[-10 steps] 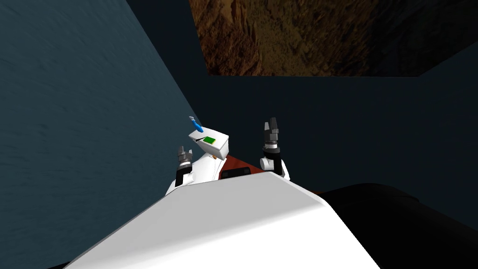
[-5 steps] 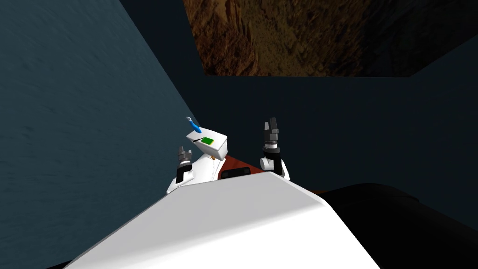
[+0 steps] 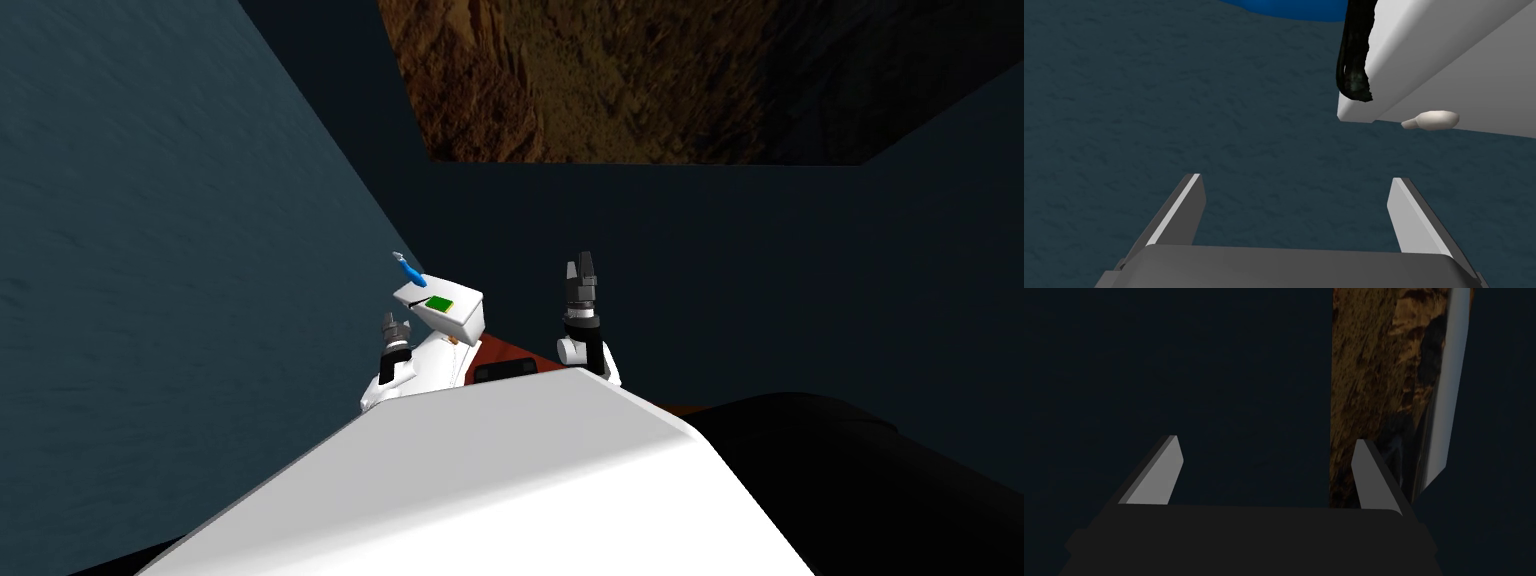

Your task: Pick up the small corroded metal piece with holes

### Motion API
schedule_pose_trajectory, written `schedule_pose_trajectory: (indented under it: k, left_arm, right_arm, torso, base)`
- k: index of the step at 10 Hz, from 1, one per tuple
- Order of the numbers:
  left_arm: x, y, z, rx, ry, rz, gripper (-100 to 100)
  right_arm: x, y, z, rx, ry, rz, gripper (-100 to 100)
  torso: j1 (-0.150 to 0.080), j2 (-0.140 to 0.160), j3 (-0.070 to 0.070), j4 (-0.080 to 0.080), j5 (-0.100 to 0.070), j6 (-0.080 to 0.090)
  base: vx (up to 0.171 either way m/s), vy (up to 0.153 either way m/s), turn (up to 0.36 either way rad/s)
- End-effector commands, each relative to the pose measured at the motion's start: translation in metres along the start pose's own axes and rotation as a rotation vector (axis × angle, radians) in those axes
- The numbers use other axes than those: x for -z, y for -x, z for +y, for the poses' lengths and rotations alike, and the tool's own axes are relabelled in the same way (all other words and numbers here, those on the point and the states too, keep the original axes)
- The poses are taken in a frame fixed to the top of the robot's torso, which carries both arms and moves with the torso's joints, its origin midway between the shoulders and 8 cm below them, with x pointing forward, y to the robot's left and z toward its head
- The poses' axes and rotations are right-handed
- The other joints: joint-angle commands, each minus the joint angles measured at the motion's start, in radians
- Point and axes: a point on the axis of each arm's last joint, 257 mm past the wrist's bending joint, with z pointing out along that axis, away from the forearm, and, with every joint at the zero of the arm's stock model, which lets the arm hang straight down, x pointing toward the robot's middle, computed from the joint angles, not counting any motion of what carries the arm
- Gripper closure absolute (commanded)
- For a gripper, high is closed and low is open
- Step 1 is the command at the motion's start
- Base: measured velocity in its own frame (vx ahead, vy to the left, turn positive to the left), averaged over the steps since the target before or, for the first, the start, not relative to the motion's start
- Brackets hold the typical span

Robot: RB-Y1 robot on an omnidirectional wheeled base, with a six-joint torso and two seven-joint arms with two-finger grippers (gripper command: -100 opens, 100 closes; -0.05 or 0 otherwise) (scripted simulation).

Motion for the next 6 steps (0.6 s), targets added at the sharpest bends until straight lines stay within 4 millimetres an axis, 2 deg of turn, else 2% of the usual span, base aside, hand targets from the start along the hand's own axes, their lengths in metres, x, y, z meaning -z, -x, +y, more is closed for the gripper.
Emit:
schedule_pose_trajectory:
  k: [1, 6]
  left_arm:
    - [-0.003, 0.003, 0.006, -0.001, 0.016, -0.012, -100]
    - [-0.022, 0.012, 0.015, 0.003, 0.043, -0.049, -100]
  right_arm:
    - [0.0, 0.0, 0.0, 0.0, 0.0, 0.0, 0]
    - [0.0, 0.0, 0.0, 0.0, 0.0, 0.0, 0]
  torso:
    - [0.0, 0.0, 0.0, 0.0, 0.0, 0.0]
    - [0.001, 0.001, 0.0, 0.0, 0.0, 0.0]
  base:
    - [0.018, -0.033, -0.025]
    - [0.013, -0.026, -0.028]
